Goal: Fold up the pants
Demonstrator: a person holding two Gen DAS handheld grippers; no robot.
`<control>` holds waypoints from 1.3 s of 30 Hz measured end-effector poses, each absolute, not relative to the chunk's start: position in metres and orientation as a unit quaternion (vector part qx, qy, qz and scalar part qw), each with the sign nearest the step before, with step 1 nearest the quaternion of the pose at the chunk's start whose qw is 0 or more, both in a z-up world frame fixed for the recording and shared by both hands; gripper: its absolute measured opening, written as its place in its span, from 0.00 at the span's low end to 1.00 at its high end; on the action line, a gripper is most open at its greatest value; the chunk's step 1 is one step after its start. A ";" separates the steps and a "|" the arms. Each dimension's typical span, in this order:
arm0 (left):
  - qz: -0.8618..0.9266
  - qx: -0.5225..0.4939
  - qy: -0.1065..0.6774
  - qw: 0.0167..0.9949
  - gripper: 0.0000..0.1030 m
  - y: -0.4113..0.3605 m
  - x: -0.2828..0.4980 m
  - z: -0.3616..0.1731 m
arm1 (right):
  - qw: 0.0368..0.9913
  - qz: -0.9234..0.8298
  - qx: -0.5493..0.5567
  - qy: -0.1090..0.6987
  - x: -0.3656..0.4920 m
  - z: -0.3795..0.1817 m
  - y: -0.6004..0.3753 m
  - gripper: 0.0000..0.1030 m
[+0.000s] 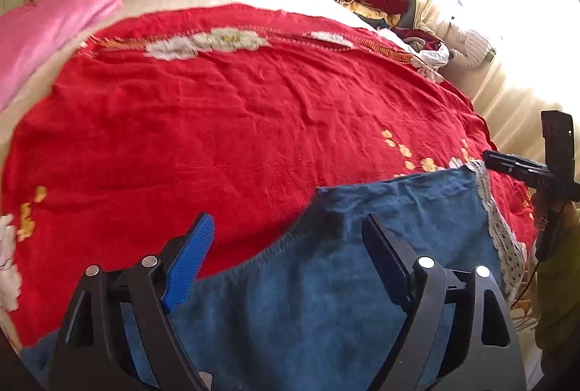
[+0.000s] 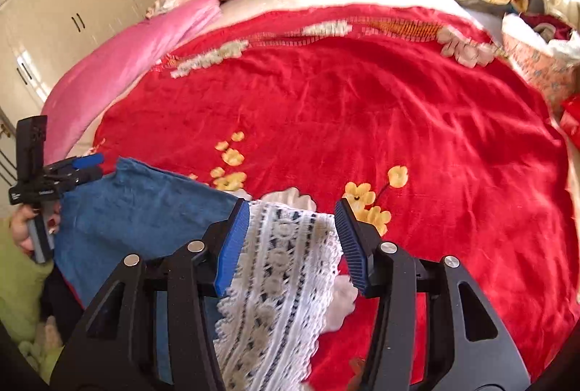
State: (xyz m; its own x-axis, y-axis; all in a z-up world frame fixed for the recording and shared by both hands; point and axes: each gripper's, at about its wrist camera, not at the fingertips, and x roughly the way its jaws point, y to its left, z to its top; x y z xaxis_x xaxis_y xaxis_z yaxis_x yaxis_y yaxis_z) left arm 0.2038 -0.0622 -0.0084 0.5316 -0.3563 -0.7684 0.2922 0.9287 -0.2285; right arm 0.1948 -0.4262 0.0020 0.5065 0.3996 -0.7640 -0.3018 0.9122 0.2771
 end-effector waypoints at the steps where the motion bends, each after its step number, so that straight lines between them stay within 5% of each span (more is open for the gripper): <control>1: -0.189 -0.042 0.453 0.870 0.80 -0.063 0.210 -0.014 | 0.860 0.203 0.055 0.465 0.200 -0.006 -0.426 0.41; 5: -0.212 -0.072 0.470 0.854 0.76 -0.068 0.226 -0.035 | 0.841 0.218 0.075 0.489 0.204 -0.035 -0.427 0.40; 7: -0.222 -0.079 0.472 0.849 0.34 -0.072 0.226 -0.040 | 0.842 0.230 0.088 0.481 0.200 -0.039 -0.430 0.30; 9: -0.247 -0.103 0.477 0.837 0.05 -0.075 0.225 -0.040 | 0.843 0.245 0.097 0.470 0.196 -0.036 -0.430 0.20; 17: -0.227 -0.056 0.422 0.876 0.05 -0.091 0.218 -0.001 | 0.894 0.228 0.046 0.383 0.188 0.013 -0.433 0.15; 29: -0.193 -0.050 0.445 0.873 0.12 -0.092 0.243 -0.047 | 0.878 0.191 -0.029 0.438 0.224 -0.028 -0.417 0.24; 32: -0.189 -0.068 0.441 0.875 0.27 -0.083 0.240 -0.044 | 0.882 0.174 -0.027 0.438 0.222 -0.024 -0.422 0.40; 34: -0.181 -0.076 0.433 0.880 0.52 -0.076 0.232 -0.036 | 0.889 0.165 -0.008 0.427 0.211 -0.013 -0.430 0.43; 39: -0.159 -0.068 0.410 0.896 0.54 -0.058 0.193 -0.013 | 0.903 0.167 0.030 0.395 0.162 0.010 -0.447 0.45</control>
